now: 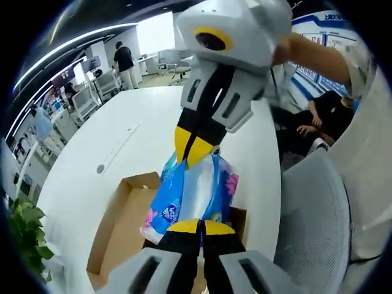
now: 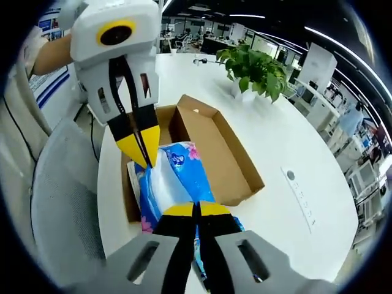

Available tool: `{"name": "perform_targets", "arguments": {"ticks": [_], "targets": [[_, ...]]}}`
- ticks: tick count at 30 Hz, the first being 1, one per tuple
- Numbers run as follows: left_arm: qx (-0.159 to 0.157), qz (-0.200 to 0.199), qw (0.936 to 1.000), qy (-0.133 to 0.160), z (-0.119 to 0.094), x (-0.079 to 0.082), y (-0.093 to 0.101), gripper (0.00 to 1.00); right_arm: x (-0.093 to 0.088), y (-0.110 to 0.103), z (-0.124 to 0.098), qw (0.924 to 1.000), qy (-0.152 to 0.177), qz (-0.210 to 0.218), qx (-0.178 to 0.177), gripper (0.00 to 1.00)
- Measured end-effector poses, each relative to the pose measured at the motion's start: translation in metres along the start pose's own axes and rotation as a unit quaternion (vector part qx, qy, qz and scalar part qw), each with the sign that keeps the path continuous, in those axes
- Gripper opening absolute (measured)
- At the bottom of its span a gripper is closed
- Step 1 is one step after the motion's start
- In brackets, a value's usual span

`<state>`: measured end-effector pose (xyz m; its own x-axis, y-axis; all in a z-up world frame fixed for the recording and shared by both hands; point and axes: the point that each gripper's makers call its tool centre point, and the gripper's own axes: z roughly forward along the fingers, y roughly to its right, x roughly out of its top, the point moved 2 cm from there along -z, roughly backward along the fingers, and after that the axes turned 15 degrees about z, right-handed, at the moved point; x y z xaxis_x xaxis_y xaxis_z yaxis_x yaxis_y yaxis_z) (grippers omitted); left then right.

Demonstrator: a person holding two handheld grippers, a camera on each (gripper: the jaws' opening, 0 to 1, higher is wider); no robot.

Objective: Operate the shoe box by opening the lid, removing the specified soft item, and placing it in the target area until the item is outside and the box remains undamaged.

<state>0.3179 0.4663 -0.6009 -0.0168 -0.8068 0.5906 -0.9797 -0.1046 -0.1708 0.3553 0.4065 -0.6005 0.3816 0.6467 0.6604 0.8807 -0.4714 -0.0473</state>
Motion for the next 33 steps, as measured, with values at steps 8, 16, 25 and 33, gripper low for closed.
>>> {"name": "perform_targets", "arguments": {"ticks": [8, 16, 25, 33], "targets": [[-0.012, 0.014, 0.9998, 0.005, 0.020, 0.026, 0.000, 0.00, -0.021, 0.018, -0.019, 0.9999, -0.001, 0.015, -0.007, 0.00], [-0.018, 0.020, 0.9995, 0.017, 0.041, 0.052, -0.004, 0.00, -0.042, 0.039, -0.035, 0.9997, -0.001, 0.023, -0.010, 0.00], [-0.027, 0.021, 0.9991, 0.024, 0.064, 0.076, -0.009, 0.00, -0.062, 0.061, -0.052, 0.9996, -0.005, 0.026, -0.012, 0.00], [-0.037, 0.030, 0.9985, 0.028, 0.085, 0.097, -0.015, 0.00, -0.081, 0.081, -0.065, 0.9991, -0.008, 0.036, -0.019, 0.00]]}}
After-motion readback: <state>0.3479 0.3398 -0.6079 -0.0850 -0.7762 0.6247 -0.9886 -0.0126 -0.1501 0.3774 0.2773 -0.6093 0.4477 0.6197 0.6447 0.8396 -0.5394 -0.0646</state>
